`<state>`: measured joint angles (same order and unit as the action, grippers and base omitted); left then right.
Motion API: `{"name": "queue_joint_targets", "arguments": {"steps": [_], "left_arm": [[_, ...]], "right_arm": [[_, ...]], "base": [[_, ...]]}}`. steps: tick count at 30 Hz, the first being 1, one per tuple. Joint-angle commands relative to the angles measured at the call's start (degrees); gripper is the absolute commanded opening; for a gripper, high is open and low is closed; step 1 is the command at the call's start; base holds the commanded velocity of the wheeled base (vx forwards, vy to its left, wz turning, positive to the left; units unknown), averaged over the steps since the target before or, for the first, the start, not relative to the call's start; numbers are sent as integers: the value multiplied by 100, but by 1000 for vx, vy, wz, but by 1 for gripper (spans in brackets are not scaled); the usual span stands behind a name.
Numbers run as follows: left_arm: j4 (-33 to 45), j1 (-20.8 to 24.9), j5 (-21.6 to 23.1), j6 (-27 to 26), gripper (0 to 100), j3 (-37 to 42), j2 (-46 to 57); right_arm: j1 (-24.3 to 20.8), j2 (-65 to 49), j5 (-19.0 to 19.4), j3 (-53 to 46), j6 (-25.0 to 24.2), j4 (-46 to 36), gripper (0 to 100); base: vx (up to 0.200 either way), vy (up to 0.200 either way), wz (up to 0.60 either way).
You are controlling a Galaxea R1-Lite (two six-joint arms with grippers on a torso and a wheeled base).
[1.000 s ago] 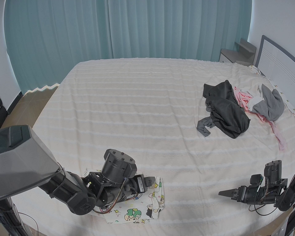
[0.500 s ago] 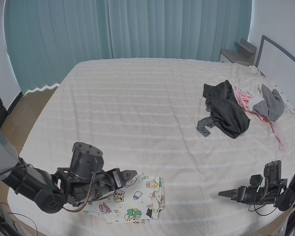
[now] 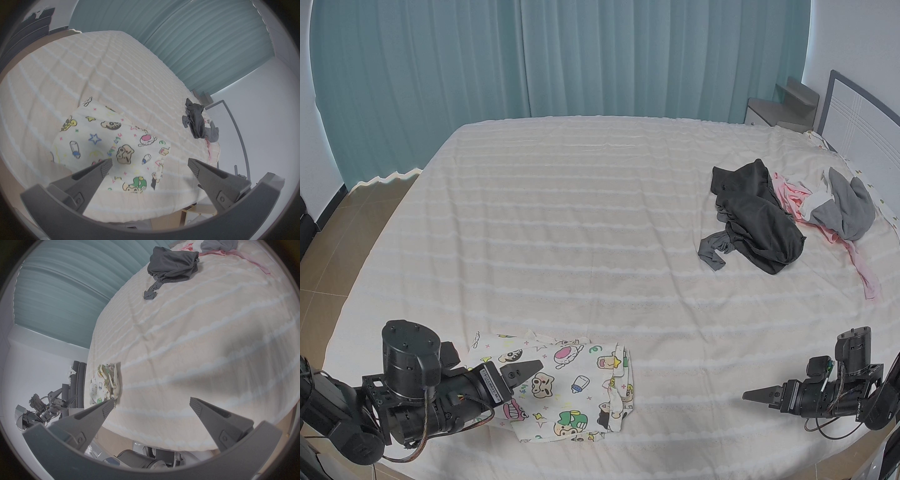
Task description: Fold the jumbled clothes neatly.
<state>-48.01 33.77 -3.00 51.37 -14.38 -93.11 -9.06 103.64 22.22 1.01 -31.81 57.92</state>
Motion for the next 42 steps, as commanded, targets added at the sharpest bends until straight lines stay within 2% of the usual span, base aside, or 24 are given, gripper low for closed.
{"name": "queue_joint_targets", "arguments": {"steps": [1, 6, 10, 12, 15, 16, 17, 18, 25, 36, 42], "left_arm": [[-253, -19, -17, 31, 100, 410, 74], [-517, -265, 19, 57, 100, 463, 39], [-561, -283, 36, 163, 100, 489, 39], [-587, -292, 89, 286, 100, 498, 39], [-587, -336, 98, 286, 100, 489, -5], [-587, -336, 98, 286, 100, 480, -14], [-587, -345, 98, 286, 100, 489, -49], [-587, -345, 98, 286, 100, 489, -67], [-596, -432, 98, 286, 100, 463, -216], [-719, -424, 98, 286, 100, 454, -418], [-930, -424, 80, 286, 100, 498, -550]], "right_arm": [[-43, 24, 1, -101, -1, 0, 100], [-246, 174, 72, -75, -1, 18, 100], [-351, 182, 72, -31, -10, 106, 100], [-659, 209, 54, 206, -107, 308, 100], [-1309, 235, -16, 628, -695, 440, 100], [-1362, 244, -25, 681, -775, 440, 100], [-1661, 314, -148, 945, -1109, 431, 100], [-1810, 420, -236, 1094, -1196, 431, 100], [-2504, 1184, -895, 1788, -1214, 448, 100], [-2575, 1176, -913, 2052, -1196, 501, 100], [-2575, 1439, -913, 2043, -1196, 686, 100]], "base": [[0, 0, 0], [0, 0, 0], [0, 50, 0], [0, 200, 0], [0, 200, 0], [0, 200, 0], [0, 200, 0], [0, 200, 0], [0, 200, 0], [0, 200, 0], [0, 0, 0]]}}
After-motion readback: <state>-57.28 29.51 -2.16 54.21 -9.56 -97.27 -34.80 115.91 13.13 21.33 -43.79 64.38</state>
